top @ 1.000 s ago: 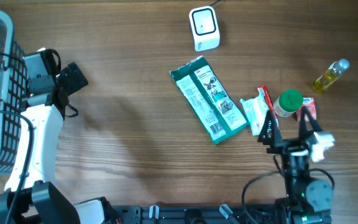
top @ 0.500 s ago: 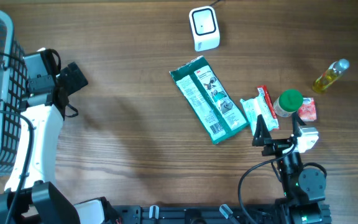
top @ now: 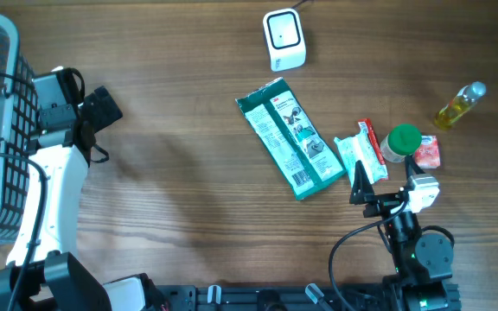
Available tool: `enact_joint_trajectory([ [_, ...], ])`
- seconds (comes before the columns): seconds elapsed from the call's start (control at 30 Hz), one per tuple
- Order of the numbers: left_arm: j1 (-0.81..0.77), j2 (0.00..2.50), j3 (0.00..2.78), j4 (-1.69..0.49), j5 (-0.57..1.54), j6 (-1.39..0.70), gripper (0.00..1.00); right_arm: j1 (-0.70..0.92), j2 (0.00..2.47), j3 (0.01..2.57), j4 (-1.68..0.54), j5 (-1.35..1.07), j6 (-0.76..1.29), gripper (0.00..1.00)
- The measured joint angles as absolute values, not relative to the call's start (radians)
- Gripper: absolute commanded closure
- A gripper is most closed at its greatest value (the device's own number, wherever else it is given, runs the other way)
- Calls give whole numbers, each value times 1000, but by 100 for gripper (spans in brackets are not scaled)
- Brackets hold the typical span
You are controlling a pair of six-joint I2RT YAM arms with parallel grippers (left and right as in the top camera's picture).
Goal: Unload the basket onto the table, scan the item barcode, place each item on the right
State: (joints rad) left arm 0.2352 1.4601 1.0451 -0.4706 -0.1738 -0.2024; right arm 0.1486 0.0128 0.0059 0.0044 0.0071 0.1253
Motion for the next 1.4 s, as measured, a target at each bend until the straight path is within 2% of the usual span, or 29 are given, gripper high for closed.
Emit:
enact_joint_trajectory([
  [0.53, 235, 1439, 1045, -487, -173, -202, 0, 149, 13, 6, 4, 7, 125, 1],
  [0.63, 235, 1279, 1037, -560, -172, -202, 0, 149, 13, 6, 4, 7, 125, 0],
  [0.77, 236, 888, 1044, -567, -171, -202, 0, 149, 13, 6, 4, 6, 125, 0],
  [0.93, 236, 545, 1049, -574, -171, -202, 0, 149, 13, 6, 3, 3, 125, 0],
  [1.13, 191, 366, 1048, -696, -170, -202, 0, 149, 13, 6, 3, 0, 125, 0],
  [1.3, 129, 231, 1043, -886, -171, -202, 0, 149, 13, 6, 3, 0, 125, 0],
  [1.4, 114, 177, 996, -897, -183, -202, 0, 149, 13, 6, 4, 0, 125, 0],
])
